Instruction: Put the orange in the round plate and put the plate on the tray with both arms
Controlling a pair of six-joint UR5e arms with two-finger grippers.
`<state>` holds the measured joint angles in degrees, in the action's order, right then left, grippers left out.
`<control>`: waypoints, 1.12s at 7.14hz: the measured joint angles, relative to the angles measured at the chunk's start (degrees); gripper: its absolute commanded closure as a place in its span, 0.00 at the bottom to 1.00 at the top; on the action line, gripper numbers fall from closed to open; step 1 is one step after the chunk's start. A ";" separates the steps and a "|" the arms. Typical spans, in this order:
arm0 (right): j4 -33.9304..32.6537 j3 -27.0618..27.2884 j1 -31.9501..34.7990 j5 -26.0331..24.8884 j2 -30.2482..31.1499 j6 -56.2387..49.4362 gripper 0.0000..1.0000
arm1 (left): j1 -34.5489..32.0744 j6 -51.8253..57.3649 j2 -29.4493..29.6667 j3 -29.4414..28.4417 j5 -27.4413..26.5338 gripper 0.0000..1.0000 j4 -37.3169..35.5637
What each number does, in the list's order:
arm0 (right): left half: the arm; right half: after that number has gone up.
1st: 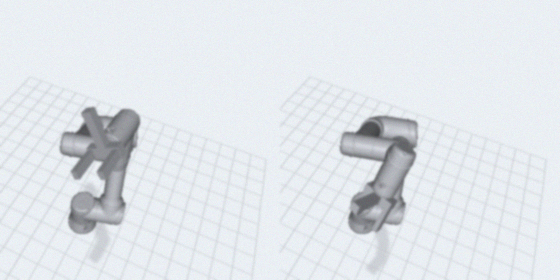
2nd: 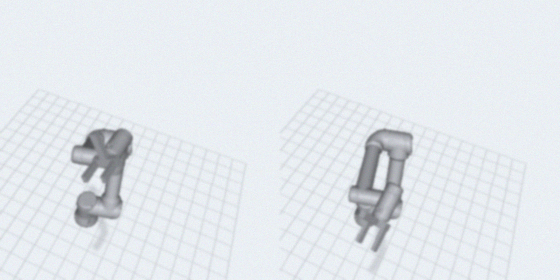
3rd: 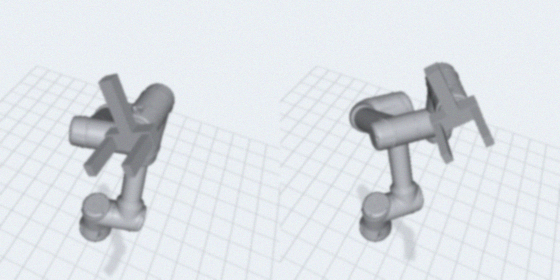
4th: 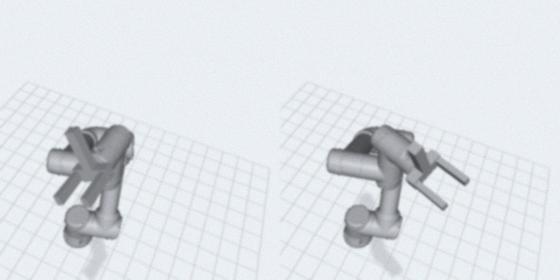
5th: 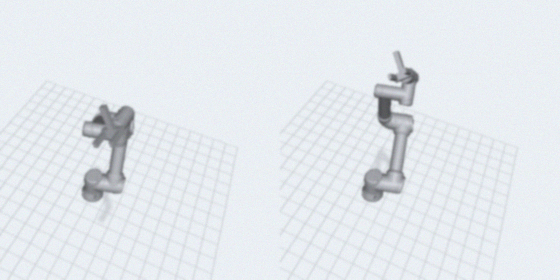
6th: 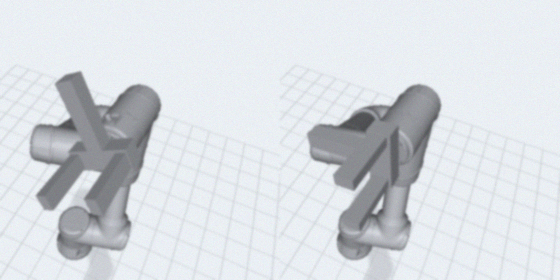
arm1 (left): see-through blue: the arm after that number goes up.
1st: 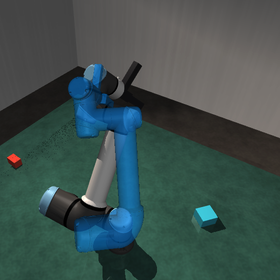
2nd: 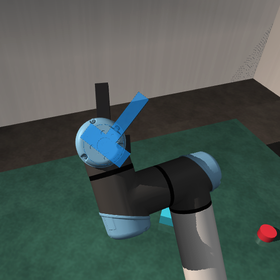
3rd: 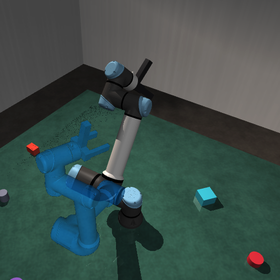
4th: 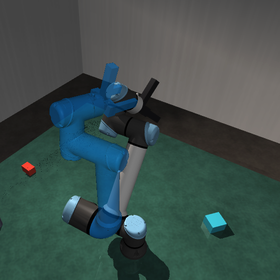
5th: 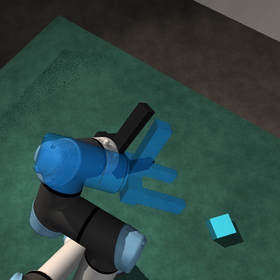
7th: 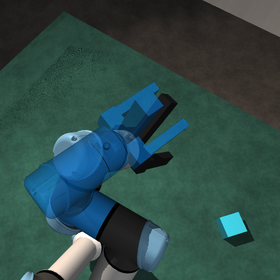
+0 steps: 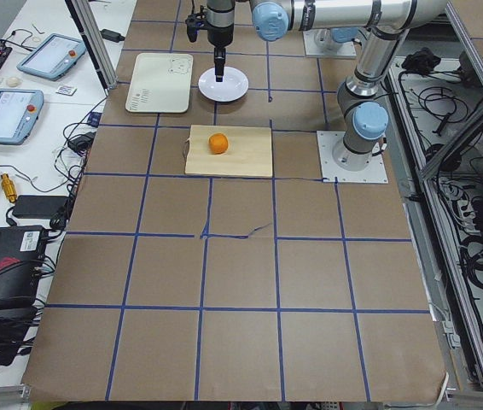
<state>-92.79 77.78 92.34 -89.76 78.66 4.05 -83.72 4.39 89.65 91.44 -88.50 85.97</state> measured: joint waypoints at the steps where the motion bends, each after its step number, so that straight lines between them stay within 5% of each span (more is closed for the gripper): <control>1: 0.10 0.00 -0.06 -0.04 -0.01 -0.06 0.00 | 0.05 0.00 0.10 0.05 0.01 0.00 -0.04; 5: -0.08 0.15 -0.05 0.02 -0.07 0.43 0.00 | 1.90 0.02 3.20 2.45 -5.63 0.00 -0.32; 8: -0.09 0.23 -0.17 0.02 -0.11 0.25 0.00 | 2.54 -1.24 8.25 8.90 -12.18 0.00 -10.29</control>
<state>-92.87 78.01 92.17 -89.74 78.55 4.30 -81.18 3.15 97.90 100.34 -100.68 75.68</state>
